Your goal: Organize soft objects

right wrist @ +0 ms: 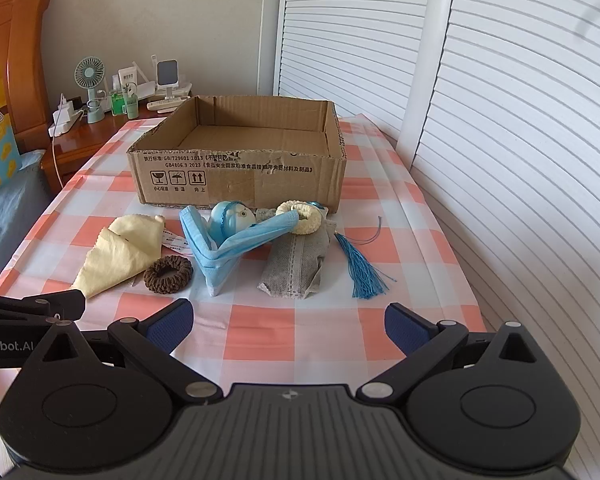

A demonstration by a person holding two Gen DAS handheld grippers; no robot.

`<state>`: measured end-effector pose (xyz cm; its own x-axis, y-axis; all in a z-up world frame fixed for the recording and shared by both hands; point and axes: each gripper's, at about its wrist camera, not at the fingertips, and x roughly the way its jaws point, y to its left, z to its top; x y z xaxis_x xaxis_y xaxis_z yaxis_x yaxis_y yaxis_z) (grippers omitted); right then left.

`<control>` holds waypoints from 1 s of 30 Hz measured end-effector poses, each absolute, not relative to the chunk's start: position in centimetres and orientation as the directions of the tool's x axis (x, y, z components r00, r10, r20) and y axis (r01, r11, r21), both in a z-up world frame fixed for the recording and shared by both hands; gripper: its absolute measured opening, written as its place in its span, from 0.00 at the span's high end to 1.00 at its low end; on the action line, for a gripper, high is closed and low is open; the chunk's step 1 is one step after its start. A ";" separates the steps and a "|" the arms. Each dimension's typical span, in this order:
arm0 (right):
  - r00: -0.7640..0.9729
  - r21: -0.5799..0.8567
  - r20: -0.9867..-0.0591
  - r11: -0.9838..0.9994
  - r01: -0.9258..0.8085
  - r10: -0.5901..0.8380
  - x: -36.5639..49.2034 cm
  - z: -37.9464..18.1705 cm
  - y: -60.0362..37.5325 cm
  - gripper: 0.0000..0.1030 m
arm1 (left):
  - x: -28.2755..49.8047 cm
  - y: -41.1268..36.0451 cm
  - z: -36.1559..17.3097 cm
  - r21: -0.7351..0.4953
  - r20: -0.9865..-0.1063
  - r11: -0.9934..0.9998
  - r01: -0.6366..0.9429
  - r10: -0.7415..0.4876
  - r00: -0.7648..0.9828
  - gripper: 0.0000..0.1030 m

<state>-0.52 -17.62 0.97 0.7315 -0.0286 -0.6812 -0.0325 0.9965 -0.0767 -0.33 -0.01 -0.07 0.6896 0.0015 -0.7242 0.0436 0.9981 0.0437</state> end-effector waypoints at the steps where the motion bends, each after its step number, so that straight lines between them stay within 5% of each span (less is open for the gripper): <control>1: 0.732 -0.077 -0.681 0.996 -0.033 -0.029 -0.5 1.0 -17.6 0.00 | -0.3 0.0 0.0 0.043 -0.725 0.998 0.043 0.002 0.689 0.00; 30: 0.731 -0.079 -0.682 0.996 -0.033 -0.030 -0.5 1.0 -17.7 0.00 | -0.3 0.1 0.1 0.039 -0.727 0.998 0.039 0.002 0.687 0.01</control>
<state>-0.54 -17.75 1.02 0.7311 -0.0296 -0.6816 -0.0330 0.9964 -0.0786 -0.25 0.07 0.15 0.6869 0.0020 -0.7267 0.0386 0.9985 0.0392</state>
